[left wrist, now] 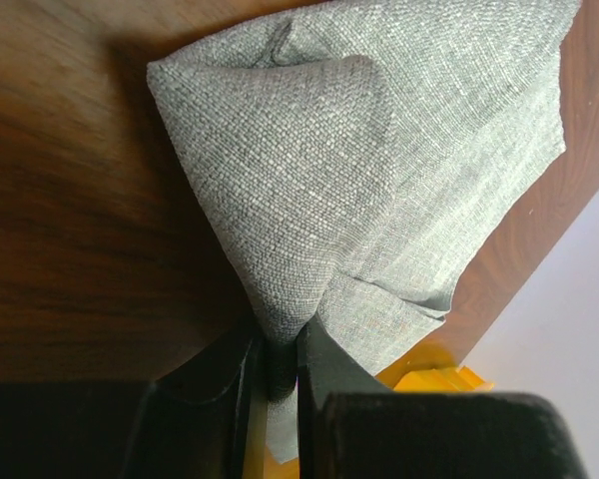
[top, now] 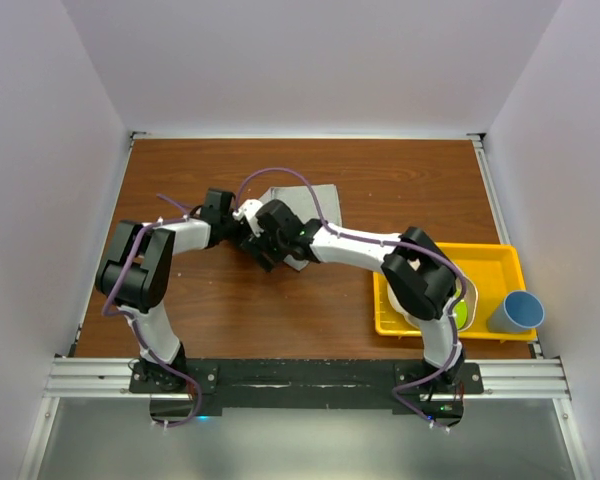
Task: Fold the napkin, place the utensils inside, and roll it up
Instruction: Roll the napkin with the utensil
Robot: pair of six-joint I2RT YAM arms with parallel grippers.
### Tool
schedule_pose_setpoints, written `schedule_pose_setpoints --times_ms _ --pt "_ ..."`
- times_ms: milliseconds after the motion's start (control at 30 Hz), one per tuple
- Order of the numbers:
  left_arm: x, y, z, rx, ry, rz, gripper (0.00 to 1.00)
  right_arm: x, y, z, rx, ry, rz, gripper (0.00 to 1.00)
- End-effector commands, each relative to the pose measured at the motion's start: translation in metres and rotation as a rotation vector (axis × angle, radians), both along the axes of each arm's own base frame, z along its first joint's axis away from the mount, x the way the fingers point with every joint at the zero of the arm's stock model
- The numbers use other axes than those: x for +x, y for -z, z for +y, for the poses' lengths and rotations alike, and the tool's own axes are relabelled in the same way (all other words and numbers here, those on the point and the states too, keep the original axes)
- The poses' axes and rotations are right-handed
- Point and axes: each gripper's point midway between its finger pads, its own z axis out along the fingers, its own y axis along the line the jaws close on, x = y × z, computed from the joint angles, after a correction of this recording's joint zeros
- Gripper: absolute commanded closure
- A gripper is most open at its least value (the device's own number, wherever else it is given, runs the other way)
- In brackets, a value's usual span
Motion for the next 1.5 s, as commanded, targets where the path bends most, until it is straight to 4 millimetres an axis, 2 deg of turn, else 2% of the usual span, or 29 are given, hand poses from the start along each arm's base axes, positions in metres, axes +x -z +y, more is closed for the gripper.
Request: schedule_pose_setpoints --times_ms 0,133,167,400,467,500,633,767,967,1067,1100,1133,1233,1400,1467 --pt "-0.046 0.039 0.03 0.13 -0.11 0.277 1.0 0.026 -0.021 0.007 -0.01 0.074 -0.277 0.19" --pt "-0.045 0.035 0.03 0.139 -0.117 0.314 1.0 0.024 -0.019 0.014 -0.03 0.078 -0.379 0.2" --pt "-0.042 0.034 0.029 0.14 -0.118 0.319 1.0 0.025 -0.013 0.007 -0.065 0.097 -0.402 0.2" --pt "-0.05 0.036 0.029 0.152 -0.103 0.388 1.0 0.033 0.012 0.007 -0.138 0.117 -0.472 0.22" --pt "-0.052 0.035 0.028 0.151 -0.1 0.393 1.0 0.038 0.012 0.008 -0.157 0.127 -0.497 0.23" --pt "-0.054 0.036 0.029 0.156 -0.102 0.399 1.0 0.038 0.022 0.006 -0.185 0.124 -0.487 0.24" --pt "-0.055 0.036 0.03 0.16 -0.1 0.398 1.0 0.04 0.032 0.003 -0.214 0.131 -0.49 0.3" --pt "-0.057 0.038 0.03 0.165 -0.094 0.409 1.0 0.037 0.041 -0.006 -0.246 0.138 -0.487 0.45" --pt "-0.062 0.04 0.031 0.177 -0.075 0.43 1.0 0.044 0.051 -0.013 -0.305 0.147 -0.505 0.47" --pt "-0.063 0.04 0.032 0.185 -0.064 0.438 1.0 0.047 0.057 -0.016 -0.304 0.154 -0.481 0.62" --pt "-0.062 0.039 0.031 0.182 -0.059 0.437 1.0 0.047 0.059 -0.018 -0.309 0.15 -0.467 0.76" --pt "-0.062 0.039 0.03 0.182 -0.058 0.437 1.0 0.046 0.06 -0.017 -0.305 0.147 -0.457 0.84" --pt "-0.061 0.04 0.03 0.179 -0.055 0.432 1.0 0.043 0.059 -0.013 -0.275 0.135 -0.43 0.97" --pt "-0.044 0.03 0.021 0.134 0.012 0.333 1.0 0.033 0.063 -0.004 -0.208 0.101 -0.309 1.0" --pt "-0.039 0.029 0.016 0.09 0.051 0.299 0.95 0.031 0.059 0.001 -0.174 0.104 -0.267 1.0"
